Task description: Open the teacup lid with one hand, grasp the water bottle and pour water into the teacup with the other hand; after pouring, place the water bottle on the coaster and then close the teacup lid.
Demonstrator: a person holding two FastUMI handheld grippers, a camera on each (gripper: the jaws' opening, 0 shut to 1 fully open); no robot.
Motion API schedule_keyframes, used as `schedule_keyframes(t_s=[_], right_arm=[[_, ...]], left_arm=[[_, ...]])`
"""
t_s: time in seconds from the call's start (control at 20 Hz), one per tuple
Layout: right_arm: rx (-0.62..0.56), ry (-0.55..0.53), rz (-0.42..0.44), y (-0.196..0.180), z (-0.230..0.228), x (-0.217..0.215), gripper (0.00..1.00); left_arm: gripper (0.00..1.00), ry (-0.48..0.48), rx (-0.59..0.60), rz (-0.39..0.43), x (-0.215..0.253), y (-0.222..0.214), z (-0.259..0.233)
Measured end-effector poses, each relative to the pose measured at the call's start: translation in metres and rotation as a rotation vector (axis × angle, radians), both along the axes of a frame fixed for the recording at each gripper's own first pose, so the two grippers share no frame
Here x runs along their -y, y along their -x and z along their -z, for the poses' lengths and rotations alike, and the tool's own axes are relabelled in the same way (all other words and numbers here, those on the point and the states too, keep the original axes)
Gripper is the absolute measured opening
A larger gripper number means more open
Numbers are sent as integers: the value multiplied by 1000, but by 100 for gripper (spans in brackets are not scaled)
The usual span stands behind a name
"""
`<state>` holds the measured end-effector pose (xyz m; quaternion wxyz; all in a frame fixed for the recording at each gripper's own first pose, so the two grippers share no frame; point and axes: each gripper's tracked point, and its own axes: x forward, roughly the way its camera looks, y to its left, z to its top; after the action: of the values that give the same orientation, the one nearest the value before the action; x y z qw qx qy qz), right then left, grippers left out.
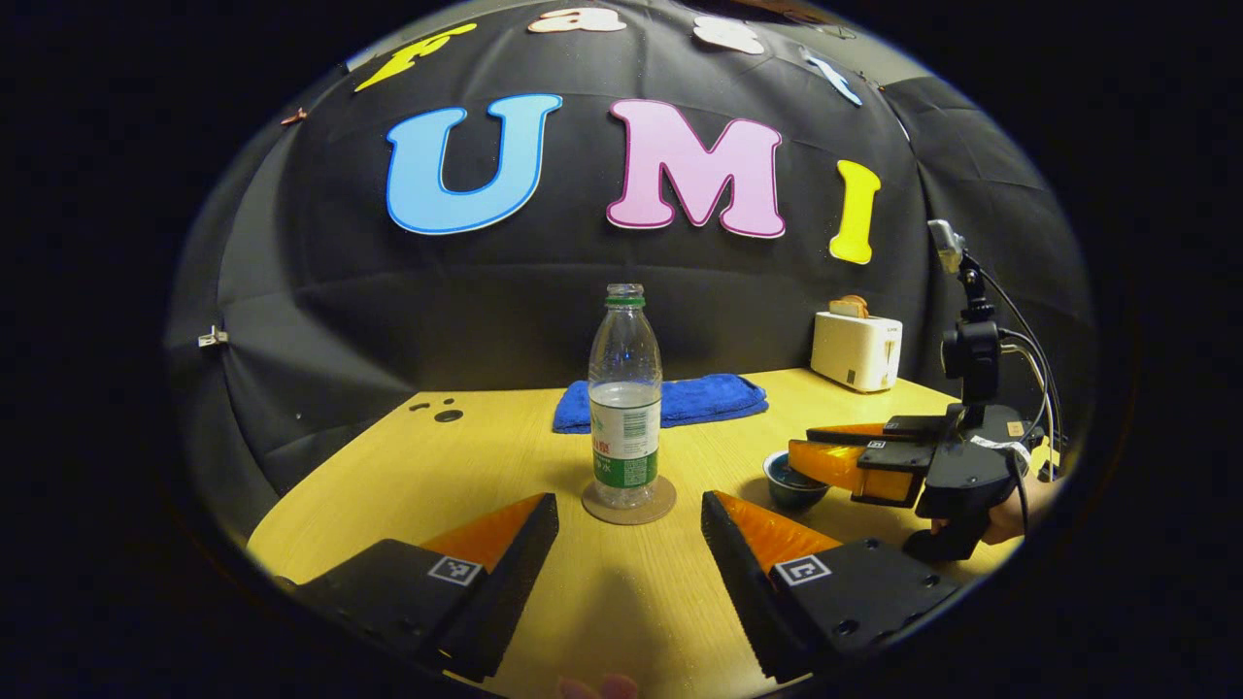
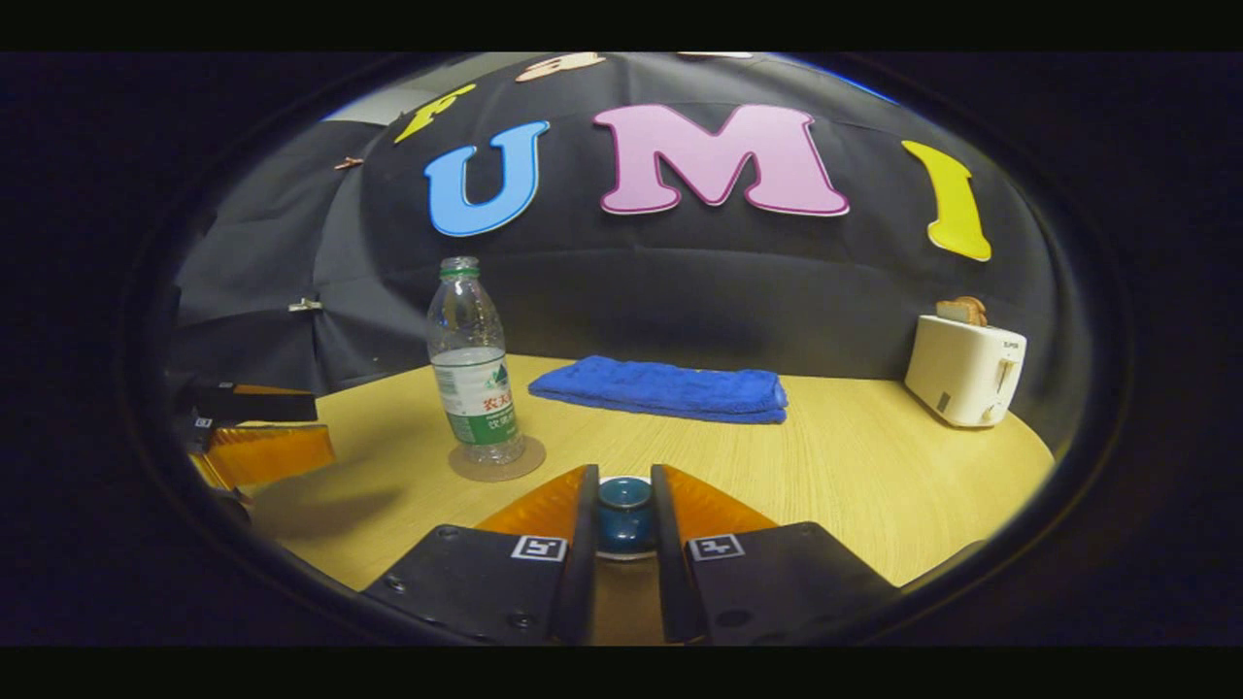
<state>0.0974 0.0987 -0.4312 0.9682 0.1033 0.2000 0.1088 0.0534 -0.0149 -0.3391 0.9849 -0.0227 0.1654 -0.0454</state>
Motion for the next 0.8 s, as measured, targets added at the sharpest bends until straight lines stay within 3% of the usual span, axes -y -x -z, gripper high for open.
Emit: schedule_keyframes(t_s=[0.05, 0.1, 0.2, 0.4, 0.6, 0.8], right_arm=[[-2, 4, 1, 0, 0, 0, 26], [-9, 3, 2, 2, 2, 1, 32], [-23, -4, 11, 2, 2, 1, 34], [7, -36, 37, 5, -20, 6, 97], [65, -5, 89, 15, -85, 31, 99], [77, -12, 102, 34, -163, 46, 99]], left_arm=[[93, 2, 1, -3, -1, 1, -1], [93, 5, 0, -4, -1, 2, -2], [94, 13, -1, -8, -3, 4, -4], [93, 27, 1, -32, -6, 9, -18], [93, 64, -19, -76, -10, 16, -48], [93, 65, -19, -68, -13, 19, -99]])
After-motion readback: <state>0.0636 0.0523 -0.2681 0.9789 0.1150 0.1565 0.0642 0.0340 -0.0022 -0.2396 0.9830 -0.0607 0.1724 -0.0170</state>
